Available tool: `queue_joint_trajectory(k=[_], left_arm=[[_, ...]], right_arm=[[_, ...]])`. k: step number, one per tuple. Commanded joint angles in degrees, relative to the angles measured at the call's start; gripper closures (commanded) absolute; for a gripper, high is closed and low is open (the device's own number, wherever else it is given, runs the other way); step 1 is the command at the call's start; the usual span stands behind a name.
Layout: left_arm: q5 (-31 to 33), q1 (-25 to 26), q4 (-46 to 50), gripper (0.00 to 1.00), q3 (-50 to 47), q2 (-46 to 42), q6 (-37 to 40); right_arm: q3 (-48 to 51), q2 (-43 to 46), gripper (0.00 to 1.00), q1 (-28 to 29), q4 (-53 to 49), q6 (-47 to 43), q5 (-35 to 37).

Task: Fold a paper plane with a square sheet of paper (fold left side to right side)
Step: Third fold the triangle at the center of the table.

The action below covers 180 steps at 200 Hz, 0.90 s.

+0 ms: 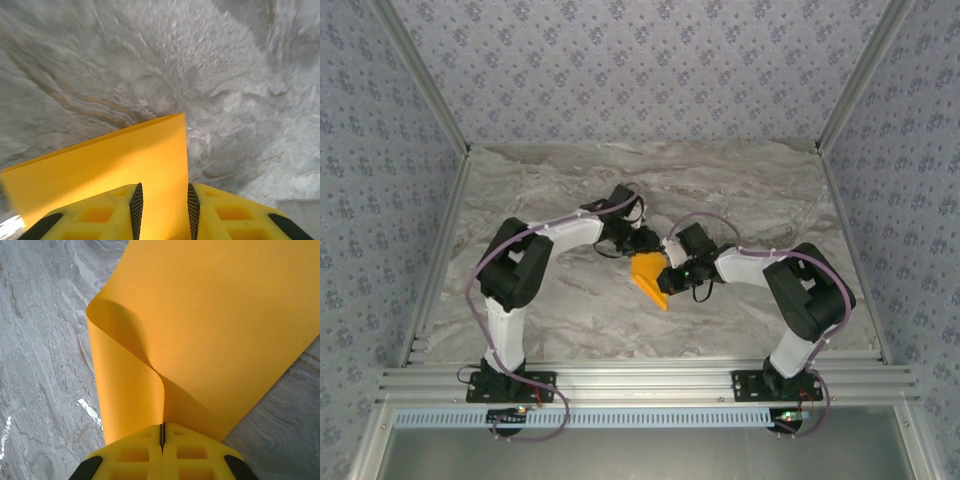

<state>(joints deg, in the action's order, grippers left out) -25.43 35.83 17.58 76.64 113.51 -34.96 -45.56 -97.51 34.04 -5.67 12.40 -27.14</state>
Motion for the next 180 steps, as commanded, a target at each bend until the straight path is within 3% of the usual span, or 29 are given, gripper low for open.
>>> queue_joint_trajectory(k=[1,37,73,180], left_arm=[[2.49,-1.25,1.16,0.71,-2.79,-6.97,1.24],[-1.25,-0.55,-6.48,0.83,-14.16,-13.98,-2.53],[-5.45,1.90,-17.25,0.87,-22.52,-15.72,-8.15],[-2.75,5.13,-20.38,0.89,-25.88,-10.16,-10.30]], right_arm=[[0.75,-2.98,1.00,0.67,-4.87,-1.59,1.83],[0.20,-3.37,1.00,0.63,-5.26,-1.94,1.74],[-0.45,-3.87,1.00,0.74,-5.67,-2.25,1.49],[-1.02,-3.91,1.00,0.94,-6.94,-2.56,1.82]])
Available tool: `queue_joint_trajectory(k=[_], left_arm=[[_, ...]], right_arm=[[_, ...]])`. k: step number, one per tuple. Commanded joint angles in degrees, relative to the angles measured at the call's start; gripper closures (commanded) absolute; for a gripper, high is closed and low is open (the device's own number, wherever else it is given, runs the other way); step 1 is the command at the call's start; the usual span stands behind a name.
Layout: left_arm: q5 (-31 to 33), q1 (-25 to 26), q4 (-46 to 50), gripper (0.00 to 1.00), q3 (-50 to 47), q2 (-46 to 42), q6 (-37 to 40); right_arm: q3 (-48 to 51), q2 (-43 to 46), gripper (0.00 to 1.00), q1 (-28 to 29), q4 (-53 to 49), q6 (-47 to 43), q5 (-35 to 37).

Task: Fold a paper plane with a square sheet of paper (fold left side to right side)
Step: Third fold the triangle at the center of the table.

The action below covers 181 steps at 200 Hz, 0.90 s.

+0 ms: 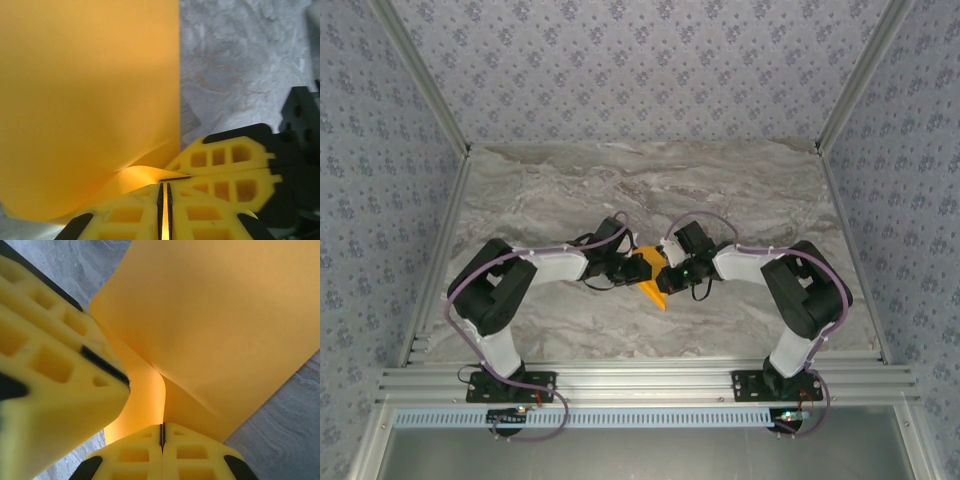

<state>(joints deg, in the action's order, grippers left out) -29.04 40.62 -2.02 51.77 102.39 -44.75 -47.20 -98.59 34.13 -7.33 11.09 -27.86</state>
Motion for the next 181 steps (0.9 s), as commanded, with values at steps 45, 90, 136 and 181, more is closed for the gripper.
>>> queue_joint_trajectory(k=[45,90,136,181], left_arm=[[2.69,0.40,0.42,0.89,-1.98,1.39,0.15],[4.79,0.41,0.86,0.90,-3.60,3.28,0.19],[5.83,0.34,0.98,0.90,-4.97,4.31,0.11],[5.84,0.34,0.87,0.91,-4.83,4.45,0.17]], right_arm=[[0.53,-3.10,1.00,0.85,-5.39,-1.34,2.37],[-0.34,-2.49,1.00,0.68,-5.49,-0.91,1.28],[-5.07,0.55,0.88,-1.02,-8.39,-0.29,1.16],[-5.83,5.98,0.70,-2.27,-12.29,-0.02,2.31]])
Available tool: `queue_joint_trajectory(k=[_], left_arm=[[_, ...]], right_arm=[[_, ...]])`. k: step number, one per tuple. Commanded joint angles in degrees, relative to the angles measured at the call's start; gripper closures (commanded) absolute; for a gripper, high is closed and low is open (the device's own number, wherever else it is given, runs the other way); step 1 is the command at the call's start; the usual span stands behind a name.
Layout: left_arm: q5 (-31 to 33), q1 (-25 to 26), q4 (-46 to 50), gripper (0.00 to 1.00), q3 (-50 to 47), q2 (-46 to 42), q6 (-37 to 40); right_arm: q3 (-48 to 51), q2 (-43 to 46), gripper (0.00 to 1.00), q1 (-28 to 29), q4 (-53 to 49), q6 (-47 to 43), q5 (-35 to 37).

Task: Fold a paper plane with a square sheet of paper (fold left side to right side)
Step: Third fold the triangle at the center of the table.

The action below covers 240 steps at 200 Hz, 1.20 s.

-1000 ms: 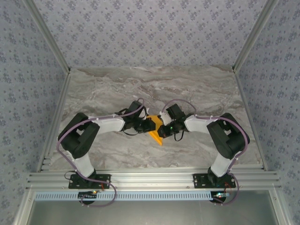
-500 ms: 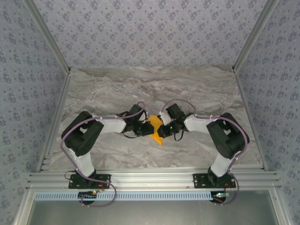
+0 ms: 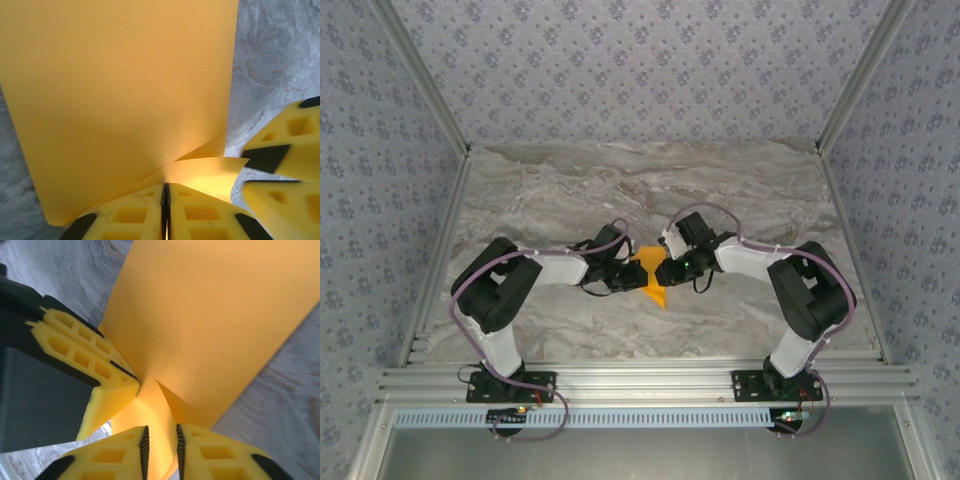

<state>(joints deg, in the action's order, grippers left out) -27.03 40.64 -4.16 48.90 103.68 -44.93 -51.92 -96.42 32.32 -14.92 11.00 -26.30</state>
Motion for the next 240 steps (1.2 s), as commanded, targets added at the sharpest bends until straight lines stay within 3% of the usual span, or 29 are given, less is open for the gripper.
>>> queue_joint_trajectory(k=[1,65,240], left_arm=[[3.82,0.32,3.02,0.91,-1.97,3.14,0.35],[3.92,0.32,3.11,0.91,-1.97,2.80,0.37],[4.09,0.31,3.64,0.91,-1.45,3.01,0.64]], right_arm=[[-1.05,3.98,0.70,-0.44,-4.74,0.11,0.65],[3.69,3.28,0.75,2.34,0.20,7.68,-17.67],[3.03,-4.39,0.76,4.16,-5.96,4.43,-11.87]])
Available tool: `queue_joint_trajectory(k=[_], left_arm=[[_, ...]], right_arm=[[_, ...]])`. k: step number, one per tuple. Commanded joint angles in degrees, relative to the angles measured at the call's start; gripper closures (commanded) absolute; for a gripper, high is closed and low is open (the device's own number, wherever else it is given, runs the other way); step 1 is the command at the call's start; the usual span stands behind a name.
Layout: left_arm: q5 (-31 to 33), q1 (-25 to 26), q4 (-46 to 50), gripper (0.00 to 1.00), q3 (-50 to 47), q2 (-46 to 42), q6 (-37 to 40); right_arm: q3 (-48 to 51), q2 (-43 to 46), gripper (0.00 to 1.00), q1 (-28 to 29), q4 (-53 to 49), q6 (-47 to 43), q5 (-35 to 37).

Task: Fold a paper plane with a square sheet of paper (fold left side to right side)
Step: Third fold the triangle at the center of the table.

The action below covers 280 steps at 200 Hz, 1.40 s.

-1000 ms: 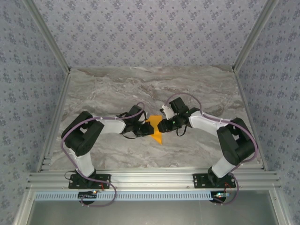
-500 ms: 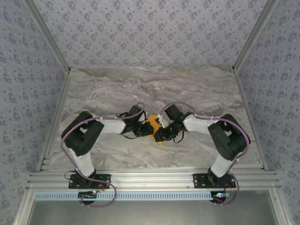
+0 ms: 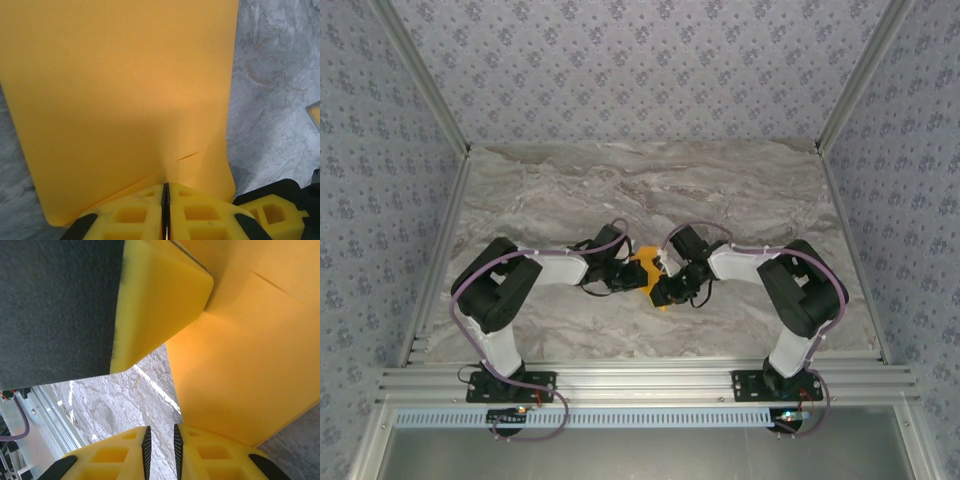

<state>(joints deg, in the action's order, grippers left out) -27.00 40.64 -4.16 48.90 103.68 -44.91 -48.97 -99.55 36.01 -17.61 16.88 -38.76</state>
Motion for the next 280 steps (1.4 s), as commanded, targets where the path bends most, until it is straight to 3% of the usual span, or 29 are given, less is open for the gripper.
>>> queue_joint_trajectory(k=[1,121,212,255,280], left_arm=[[4.07,0.31,3.68,0.91,-1.45,3.02,0.61],[4.63,0.31,4.43,0.91,-0.92,3.19,0.95],[4.68,0.38,4.78,0.92,-0.69,2.87,0.93],[4.50,0.33,4.62,0.92,-0.49,2.50,0.70],[4.35,0.39,4.56,0.92,-0.34,2.40,0.61]], right_arm=[[0.09,-1.31,0.76,0.46,-3.29,-1.43,0.56],[3.50,-0.66,0.81,0.22,-7.04,-1.51,4.21],[5.63,7.87,0.89,-0.59,-11.10,-1.91,1.87],[2.74,11.77,0.89,-0.59,-6.93,1.92,-2.67],[0.62,7.63,0.91,-0.66,-4.75,4.10,1.23]])
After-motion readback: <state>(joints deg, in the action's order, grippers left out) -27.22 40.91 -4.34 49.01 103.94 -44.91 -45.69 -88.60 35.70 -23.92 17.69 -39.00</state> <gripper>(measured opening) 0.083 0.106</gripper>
